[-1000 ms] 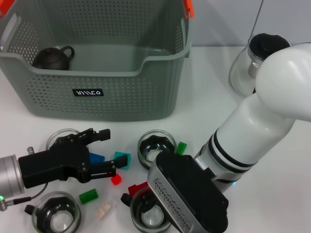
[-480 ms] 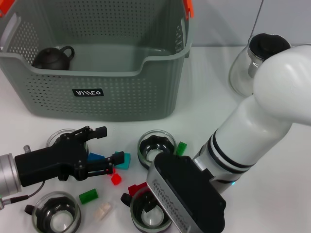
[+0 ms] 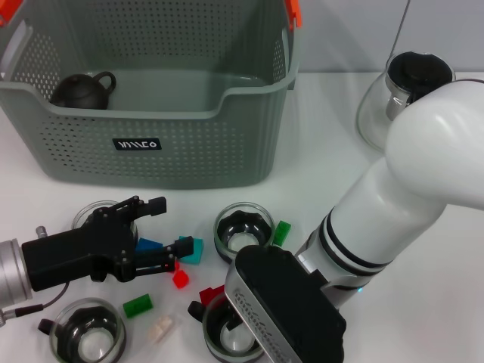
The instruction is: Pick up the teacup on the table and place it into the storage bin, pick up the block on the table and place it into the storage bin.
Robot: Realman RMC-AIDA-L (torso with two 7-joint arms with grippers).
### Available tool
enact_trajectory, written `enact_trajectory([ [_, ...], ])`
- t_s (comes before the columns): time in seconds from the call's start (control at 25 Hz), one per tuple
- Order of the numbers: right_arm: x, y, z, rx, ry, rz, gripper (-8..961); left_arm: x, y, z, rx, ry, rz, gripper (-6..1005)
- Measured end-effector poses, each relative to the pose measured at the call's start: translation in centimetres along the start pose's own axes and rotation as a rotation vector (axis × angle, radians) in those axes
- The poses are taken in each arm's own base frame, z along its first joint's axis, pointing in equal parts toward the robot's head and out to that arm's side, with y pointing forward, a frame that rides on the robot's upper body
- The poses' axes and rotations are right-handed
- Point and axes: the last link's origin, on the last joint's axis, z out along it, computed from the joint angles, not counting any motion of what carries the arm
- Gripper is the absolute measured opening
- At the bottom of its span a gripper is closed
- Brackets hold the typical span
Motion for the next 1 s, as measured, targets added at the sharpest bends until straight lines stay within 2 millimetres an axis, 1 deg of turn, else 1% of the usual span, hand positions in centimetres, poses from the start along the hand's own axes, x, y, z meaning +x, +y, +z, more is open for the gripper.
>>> enact_trajectory([
  [0.12,-0.04,-0.23,0.05,0.015,0.001,0.009,856,-0.02,0.03,0.01,0.0,0.001,-0.001,902],
  [0.32,-0.37,-0.56,0.04,0.037,0.001,0.037,755,-0.14,0.12,-0.07,0.0,0.002,-0.005,901],
  [0.56,-0.55,-0.36,0.04,0.029,0.003,0.03,506,-0.2,0.26,-0.05,-0.005,0.002,-0.007,899],
  [1.0,-0.95,0.25,-0.26,-0.009,0.001,0.051,229,-0.31,0.43,-0.15,-0.012,0.001,-0.01,897],
])
